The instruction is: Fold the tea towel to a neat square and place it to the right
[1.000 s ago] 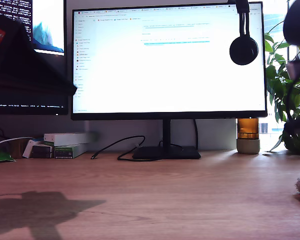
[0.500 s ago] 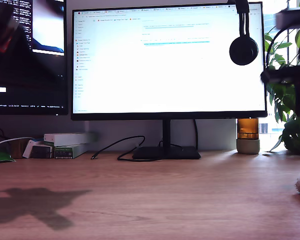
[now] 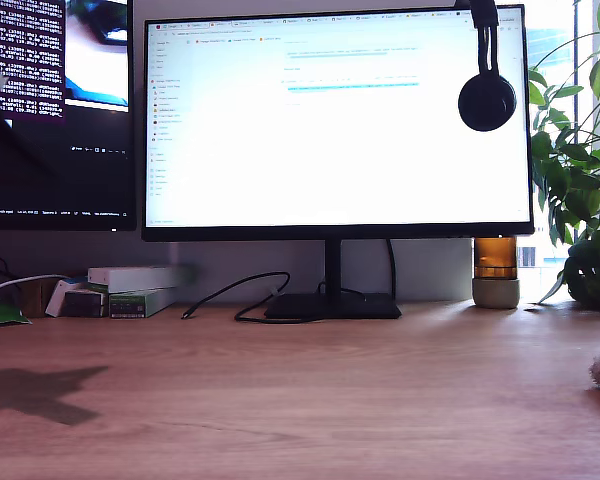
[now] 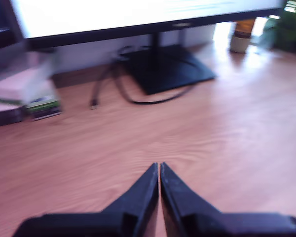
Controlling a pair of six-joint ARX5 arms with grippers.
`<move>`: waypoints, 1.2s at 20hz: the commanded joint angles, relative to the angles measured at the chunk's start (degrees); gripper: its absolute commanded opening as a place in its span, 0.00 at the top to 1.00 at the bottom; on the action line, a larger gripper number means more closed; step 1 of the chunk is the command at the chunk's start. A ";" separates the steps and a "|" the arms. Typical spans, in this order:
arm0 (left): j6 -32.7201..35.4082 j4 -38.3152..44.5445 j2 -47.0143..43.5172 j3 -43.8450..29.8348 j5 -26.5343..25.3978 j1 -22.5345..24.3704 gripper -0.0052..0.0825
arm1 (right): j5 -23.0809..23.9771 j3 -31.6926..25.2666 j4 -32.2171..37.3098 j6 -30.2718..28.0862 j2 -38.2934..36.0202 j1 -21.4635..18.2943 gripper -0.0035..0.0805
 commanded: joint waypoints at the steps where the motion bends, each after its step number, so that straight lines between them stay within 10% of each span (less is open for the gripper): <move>1: -0.55 -0.61 -1.62 -0.39 0.17 2.01 0.96 | -1.36 -3.32 -0.20 -0.42 -1.99 -0.85 0.97; 24: -4.76 -11.34 -30.56 -4.72 -14.88 4.96 0.96 | -2.73 -19.10 12.96 0.22 -25.57 -0.33 0.97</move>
